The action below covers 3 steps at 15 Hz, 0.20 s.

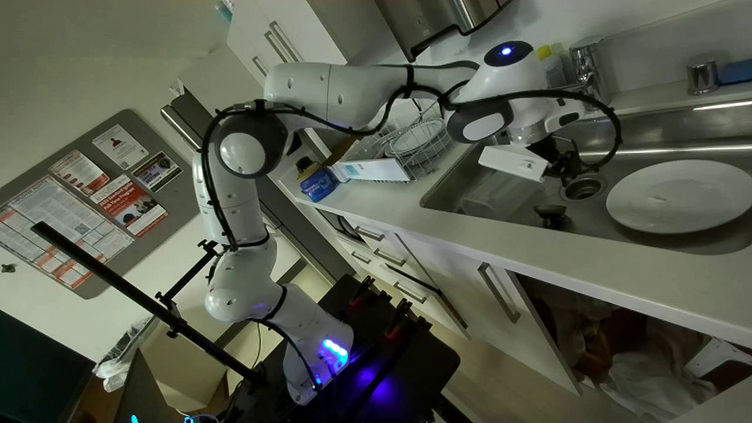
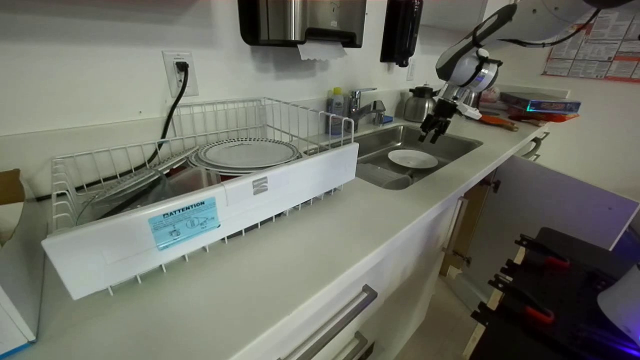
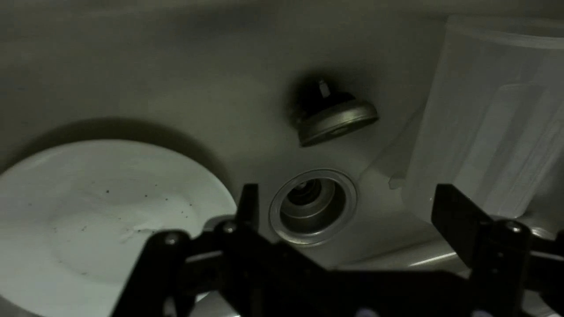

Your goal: Remove the plug from the sink drain

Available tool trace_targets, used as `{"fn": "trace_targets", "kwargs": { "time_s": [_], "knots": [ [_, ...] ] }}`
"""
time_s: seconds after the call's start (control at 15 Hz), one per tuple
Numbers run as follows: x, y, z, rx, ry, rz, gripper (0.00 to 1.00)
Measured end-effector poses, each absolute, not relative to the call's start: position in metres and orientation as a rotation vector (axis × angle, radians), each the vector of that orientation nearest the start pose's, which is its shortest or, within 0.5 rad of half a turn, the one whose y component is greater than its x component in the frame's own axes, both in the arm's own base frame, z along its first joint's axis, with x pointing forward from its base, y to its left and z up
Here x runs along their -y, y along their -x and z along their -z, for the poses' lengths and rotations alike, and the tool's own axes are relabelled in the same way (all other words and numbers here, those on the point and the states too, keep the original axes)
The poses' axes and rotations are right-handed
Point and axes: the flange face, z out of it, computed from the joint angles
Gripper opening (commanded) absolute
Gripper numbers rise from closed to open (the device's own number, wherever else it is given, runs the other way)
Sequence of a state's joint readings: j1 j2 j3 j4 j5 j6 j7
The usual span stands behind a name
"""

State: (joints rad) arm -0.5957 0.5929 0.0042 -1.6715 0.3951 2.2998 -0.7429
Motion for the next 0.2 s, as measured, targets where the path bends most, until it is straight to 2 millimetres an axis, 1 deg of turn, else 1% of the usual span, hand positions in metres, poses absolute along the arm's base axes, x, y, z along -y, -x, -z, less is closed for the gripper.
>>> {"fn": "trace_targets", "kwargs": {
  "time_s": [0.2],
  "knots": [
    [0.3753,-0.5686,-0.2779,-0.140,2.932,0.310,1.00]
  ]
}}
